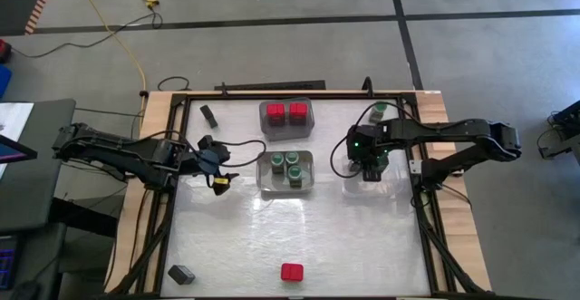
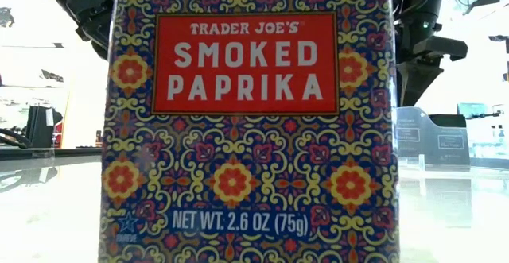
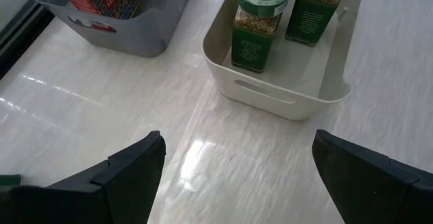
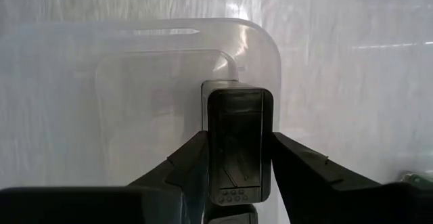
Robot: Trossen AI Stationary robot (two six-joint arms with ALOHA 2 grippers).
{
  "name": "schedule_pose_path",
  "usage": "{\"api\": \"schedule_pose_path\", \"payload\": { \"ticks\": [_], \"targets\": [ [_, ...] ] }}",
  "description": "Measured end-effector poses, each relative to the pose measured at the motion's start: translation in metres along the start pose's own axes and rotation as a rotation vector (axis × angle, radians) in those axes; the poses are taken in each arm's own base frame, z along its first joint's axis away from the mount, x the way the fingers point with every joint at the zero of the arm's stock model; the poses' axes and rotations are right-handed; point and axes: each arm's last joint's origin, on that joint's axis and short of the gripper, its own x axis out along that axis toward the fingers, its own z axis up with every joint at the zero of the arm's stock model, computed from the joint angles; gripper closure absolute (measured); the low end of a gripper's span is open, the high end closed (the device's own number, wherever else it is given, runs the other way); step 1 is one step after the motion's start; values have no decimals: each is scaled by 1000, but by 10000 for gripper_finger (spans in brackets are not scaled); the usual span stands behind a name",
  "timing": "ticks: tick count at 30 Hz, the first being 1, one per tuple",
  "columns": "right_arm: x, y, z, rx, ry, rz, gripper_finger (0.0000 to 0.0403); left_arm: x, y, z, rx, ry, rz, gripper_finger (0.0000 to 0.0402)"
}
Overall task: Sort spices by type
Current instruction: Put the black spice can into the transparent bin
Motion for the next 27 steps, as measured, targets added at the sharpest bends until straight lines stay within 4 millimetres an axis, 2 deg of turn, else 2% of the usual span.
{"api": "schedule_pose_path", "payload": {
  "ticks": [14,27],
  "targets": [
    [2,1,1,0,-5,23,223,0,0,0,1,1,1,42],
    [17,-2,6,19,68,3,224,0,0,0,0,2,1,42]
  ]
}}
